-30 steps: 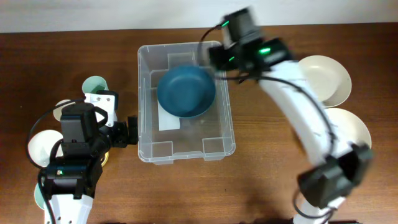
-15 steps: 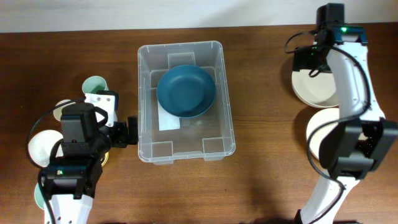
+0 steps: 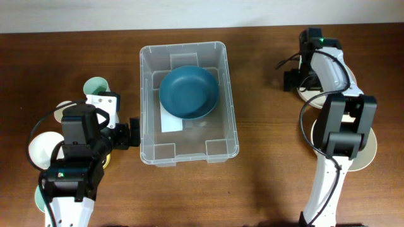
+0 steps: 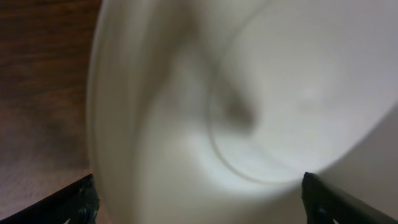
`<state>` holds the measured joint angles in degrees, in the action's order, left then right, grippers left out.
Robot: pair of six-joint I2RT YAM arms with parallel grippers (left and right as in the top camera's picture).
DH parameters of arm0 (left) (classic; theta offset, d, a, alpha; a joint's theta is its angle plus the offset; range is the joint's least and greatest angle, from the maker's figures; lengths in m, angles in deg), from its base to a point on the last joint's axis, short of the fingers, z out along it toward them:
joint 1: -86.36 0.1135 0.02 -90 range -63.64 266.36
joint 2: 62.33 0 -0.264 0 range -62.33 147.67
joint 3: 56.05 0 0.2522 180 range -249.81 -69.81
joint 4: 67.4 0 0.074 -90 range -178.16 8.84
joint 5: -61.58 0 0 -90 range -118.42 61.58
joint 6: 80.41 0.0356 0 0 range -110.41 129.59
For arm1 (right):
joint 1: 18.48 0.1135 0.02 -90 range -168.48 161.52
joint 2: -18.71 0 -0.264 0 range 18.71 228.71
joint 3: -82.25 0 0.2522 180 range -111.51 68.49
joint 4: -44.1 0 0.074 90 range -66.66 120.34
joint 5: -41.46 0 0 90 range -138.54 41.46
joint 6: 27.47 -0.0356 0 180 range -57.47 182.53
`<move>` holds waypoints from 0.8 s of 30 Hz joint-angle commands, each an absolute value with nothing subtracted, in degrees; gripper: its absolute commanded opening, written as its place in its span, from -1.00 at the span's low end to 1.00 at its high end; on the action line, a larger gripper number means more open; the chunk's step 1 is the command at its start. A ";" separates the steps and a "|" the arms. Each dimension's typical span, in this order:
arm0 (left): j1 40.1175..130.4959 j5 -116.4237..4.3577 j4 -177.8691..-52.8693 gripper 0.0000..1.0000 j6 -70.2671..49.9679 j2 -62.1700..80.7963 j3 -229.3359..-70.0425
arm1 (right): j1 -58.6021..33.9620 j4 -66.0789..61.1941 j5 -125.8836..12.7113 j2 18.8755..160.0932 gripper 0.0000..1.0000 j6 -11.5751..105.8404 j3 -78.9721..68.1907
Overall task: Pack container
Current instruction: 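Move the right gripper to the far cream bowl and grasp its rim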
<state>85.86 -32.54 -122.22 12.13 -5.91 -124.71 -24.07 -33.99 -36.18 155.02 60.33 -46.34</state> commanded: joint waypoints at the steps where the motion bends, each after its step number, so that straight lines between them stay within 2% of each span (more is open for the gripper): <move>1: 85.65 -33.17 -122.16 0.99 11.76 -5.91 -126.02 | -23.76 -33.25 -36.49 156.14 0.71 60.62 -46.16; 4: 85.65 -33.17 -122.16 0.99 11.76 -5.91 -126.02 | -23.76 -32.00 -36.44 156.14 0.20 60.62 -46.16; 6: 85.65 -33.17 -122.18 0.99 11.76 -5.91 -126.02 | -23.76 -31.33 -36.27 156.14 -0.05 60.62 -46.16; 10: 85.65 -33.17 -122.16 0.99 11.76 -5.91 -126.02 | -23.76 -29.82 -36.25 156.14 -0.29 60.62 -46.16; 16: 85.65 -33.19 -122.18 0.99 11.76 -5.91 -126.02 | -23.76 -28.27 -35.83 156.12 -0.90 60.64 -46.23; 24: 85.65 -33.19 -122.29 0.99 11.76 -5.91 -126.02 | -23.76 -27.72 -30.67 155.90 -0.92 60.66 -47.67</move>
